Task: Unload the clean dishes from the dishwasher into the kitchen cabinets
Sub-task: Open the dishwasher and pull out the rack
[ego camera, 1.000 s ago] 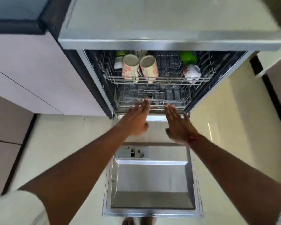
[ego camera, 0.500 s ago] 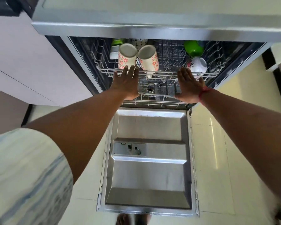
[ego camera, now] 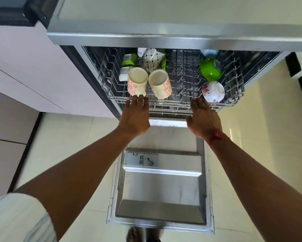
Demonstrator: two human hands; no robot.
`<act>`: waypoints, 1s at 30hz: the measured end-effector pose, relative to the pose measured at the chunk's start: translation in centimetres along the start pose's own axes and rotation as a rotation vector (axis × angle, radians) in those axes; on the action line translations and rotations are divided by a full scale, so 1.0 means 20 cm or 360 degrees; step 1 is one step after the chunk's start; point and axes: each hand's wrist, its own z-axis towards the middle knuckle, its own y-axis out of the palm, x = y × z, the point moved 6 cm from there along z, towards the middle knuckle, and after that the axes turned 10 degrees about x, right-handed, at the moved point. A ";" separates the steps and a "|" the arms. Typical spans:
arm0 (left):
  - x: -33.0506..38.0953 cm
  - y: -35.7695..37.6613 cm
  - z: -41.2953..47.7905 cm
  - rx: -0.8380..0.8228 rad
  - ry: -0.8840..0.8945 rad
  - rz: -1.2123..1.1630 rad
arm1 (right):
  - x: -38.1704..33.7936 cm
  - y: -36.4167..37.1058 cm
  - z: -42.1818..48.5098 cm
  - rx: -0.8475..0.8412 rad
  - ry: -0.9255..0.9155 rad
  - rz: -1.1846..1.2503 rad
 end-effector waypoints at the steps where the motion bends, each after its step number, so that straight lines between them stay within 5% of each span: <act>1: 0.01 0.00 -0.04 0.0014 0.0005 -0.0008 | -0.01 0.00 -0.04 0.0012 0.0003 -0.0011; 30: 0.19 -0.01 -0.78 -0.0151 0.0007 -0.0223 | -0.13 -0.04 -0.76 -0.0263 0.0212 -0.0099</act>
